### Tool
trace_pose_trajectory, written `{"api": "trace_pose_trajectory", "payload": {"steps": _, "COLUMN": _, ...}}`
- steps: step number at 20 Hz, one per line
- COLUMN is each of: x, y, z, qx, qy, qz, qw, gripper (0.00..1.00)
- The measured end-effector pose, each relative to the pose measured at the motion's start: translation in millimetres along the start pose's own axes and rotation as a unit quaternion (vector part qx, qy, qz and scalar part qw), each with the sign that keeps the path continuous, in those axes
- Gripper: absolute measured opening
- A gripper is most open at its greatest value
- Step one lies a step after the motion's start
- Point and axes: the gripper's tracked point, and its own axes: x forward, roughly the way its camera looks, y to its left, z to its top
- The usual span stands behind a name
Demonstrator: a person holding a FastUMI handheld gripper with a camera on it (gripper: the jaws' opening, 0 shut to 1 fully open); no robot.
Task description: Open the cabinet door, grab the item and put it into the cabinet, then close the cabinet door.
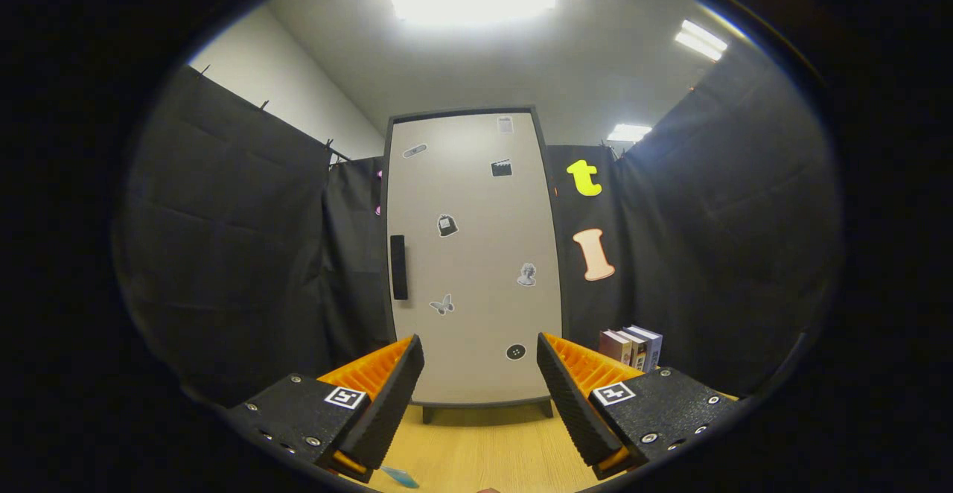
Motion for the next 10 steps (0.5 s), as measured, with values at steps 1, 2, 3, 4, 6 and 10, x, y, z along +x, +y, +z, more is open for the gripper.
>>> {"api": "trace_pose_trajectory", "payload": {"steps": 1, "x": 7, "y": 3, "z": 4, "qx": 0.001, "qy": 0.0, "qz": 0.003, "qw": 1.0, "gripper": 0.95}}
{"api": "trace_pose_trajectory", "payload": {"steps": 2, "x": 15, "y": 7, "z": 6, "qx": 0.002, "qy": 0.0, "qz": 0.006, "qw": 1.0, "gripper": 0.94}}
{"api": "trace_pose_trajectory", "payload": {"steps": 3, "x": 23, "y": 10, "z": 12, "qx": 0.003, "qy": -0.003, "qz": 0.007, "qw": 1.0, "gripper": 0.95}}
{"api": "trace_pose_trajectory", "payload": {"steps": 4, "x": 30, "y": 13, "z": 19, "qx": 0.005, "qy": -0.009, "qz": 0.009, "qw": 1.0, "gripper": 0.94}}
{"api": "trace_pose_trajectory", "payload": {"steps": 6, "x": 47, "y": 24, "z": 28, "qx": 0.011, "qy": -0.017, "qz": 0.017, "qw": 1.0, "gripper": 0.95}}
{"api": "trace_pose_trajectory", "payload": {"steps": 10, "x": 85, "y": 50, "z": 47, "qx": 0.015, "qy": -0.033, "qz": 0.043, "qw": 0.998, "gripper": 0.94}}
